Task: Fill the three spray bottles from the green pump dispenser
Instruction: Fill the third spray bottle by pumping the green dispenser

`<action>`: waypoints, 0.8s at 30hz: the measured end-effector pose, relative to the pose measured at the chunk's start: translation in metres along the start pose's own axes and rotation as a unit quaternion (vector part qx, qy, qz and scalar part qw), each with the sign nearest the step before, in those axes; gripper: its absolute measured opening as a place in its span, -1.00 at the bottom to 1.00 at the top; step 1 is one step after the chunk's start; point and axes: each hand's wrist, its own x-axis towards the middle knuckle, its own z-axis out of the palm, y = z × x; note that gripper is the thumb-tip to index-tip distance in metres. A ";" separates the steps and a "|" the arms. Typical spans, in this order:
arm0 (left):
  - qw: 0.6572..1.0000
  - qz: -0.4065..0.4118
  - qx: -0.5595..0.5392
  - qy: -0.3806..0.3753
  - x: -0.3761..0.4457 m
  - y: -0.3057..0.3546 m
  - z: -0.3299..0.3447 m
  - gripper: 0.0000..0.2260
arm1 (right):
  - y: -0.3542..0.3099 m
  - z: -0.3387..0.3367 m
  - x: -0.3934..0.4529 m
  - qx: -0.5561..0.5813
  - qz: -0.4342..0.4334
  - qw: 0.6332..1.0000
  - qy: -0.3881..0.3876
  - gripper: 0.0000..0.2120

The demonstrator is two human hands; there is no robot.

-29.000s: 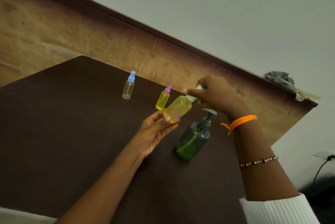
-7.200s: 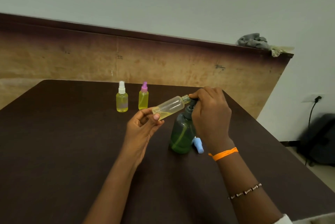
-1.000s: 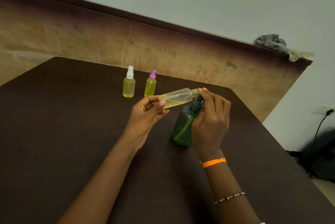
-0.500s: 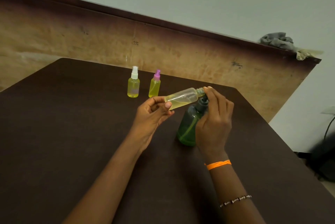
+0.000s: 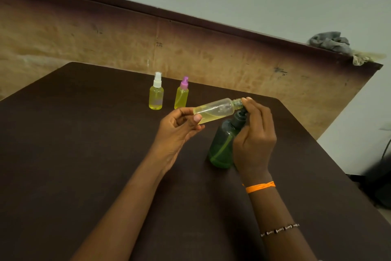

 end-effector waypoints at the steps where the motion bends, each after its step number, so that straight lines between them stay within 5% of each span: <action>1: 1.000 0.000 -0.003 0.001 0.000 0.000 0.000 -0.79 | 0.000 0.002 -0.003 0.004 0.006 1.000 0.005 -0.68; 10: 1.000 -0.003 -0.009 0.000 -0.002 0.000 0.000 -0.75 | -0.005 -0.017 0.033 -0.034 0.029 0.996 -0.075 -0.70; 17: 1.000 -0.003 -0.012 0.001 0.000 -0.002 0.000 -0.75 | -0.004 -0.002 -0.004 -0.037 0.042 0.998 -0.016 -0.58; 24: 1.000 -0.004 0.000 -0.004 -0.003 -0.003 0.000 -0.73 | -0.003 -0.015 0.025 -0.081 -0.003 0.994 -0.069 -0.69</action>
